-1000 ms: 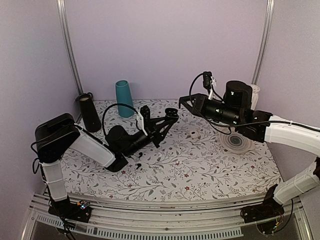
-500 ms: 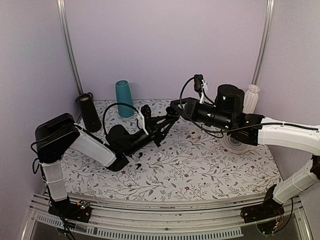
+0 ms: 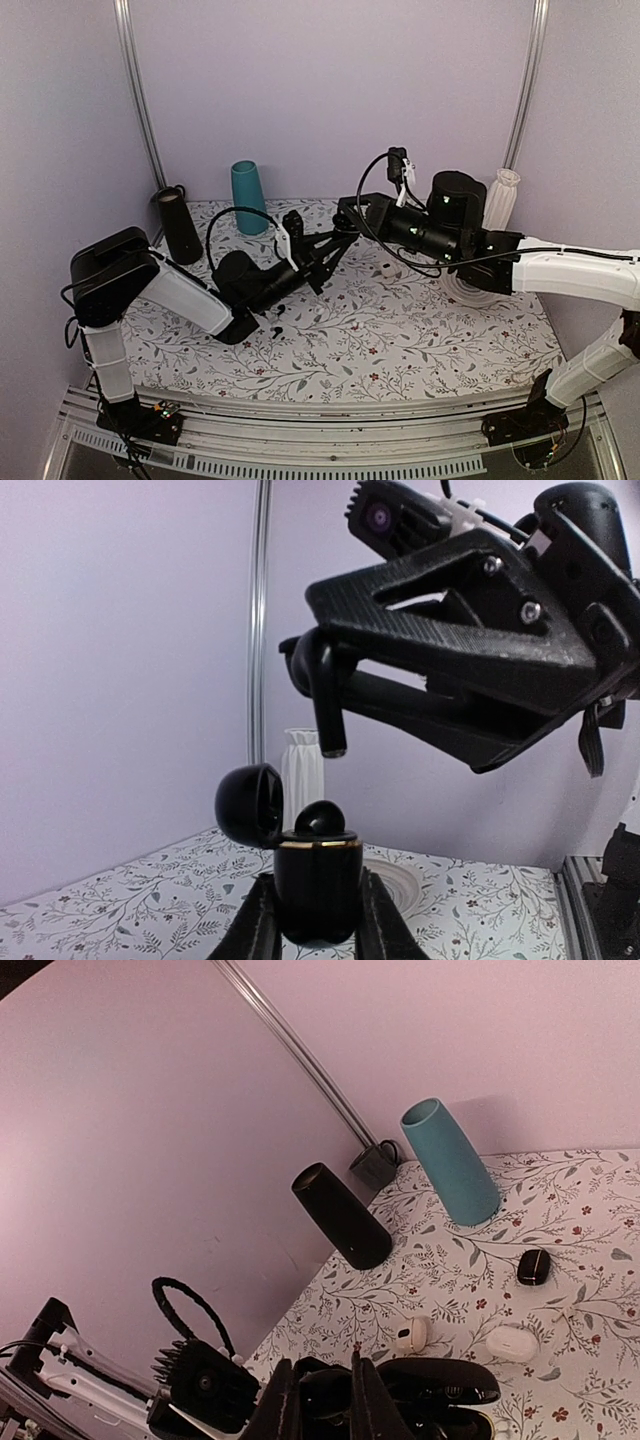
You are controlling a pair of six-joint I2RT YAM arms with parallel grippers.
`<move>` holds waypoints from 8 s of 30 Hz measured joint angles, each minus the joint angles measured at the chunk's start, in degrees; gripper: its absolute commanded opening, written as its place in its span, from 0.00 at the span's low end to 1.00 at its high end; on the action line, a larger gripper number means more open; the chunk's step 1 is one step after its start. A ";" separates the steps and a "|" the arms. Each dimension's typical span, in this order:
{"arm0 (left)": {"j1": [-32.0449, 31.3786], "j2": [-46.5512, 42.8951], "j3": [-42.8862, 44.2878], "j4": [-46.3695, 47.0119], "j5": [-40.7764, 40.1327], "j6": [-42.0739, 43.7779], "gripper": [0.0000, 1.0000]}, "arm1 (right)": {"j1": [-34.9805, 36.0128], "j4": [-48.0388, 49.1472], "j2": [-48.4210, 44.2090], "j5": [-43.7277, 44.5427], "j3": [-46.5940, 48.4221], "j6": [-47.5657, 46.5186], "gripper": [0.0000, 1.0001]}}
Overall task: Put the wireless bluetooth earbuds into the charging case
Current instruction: Insert the left earbud into the left side groove of the charging case, then close the charging case with the earbuds, then pass from the left arm to the right
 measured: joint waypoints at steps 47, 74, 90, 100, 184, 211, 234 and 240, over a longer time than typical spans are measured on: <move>-1.70 -2.40 -1.20 -0.35 -5.55 9.42 0.00 | 1.22 1.53 1.36 2.58 -1.38 1.51 0.12; -2.23 -2.49 -1.36 -0.31 -12.17 12.74 0.00 | 1.42 3.82 3.23 2.10 -1.33 3.91 0.12; -2.34 -2.49 -1.31 0.59 -15.67 15.91 0.00 | 1.38 1.31 5.46 1.70 1.55 7.19 0.14; -2.32 -2.49 -1.33 0.50 -16.09 15.67 0.00 | 1.46 -1.09 5.44 1.73 2.69 7.17 0.24; 6.43 -16.72 -6.54 -0.02 27.45 -27.06 0.00 | -7.87 -0.17 -0.07 -40.24 3.89 -12.76 0.51; 7.61 -16.72 -3.56 -4.46 28.50 -31.56 0.00 | -7.10 -2.16 0.46 -43.71 3.63 -17.29 0.34; 8.07 -16.79 -1.20 -8.96 29.42 -32.96 0.48 | -6.75 -2.23 1.62 -41.20 3.82 -16.90 0.03; 8.17 -17.88 -0.57 -16.52 27.12 -30.25 0.95 | -6.40 -1.92 1.62 -39.41 3.63 -16.31 0.03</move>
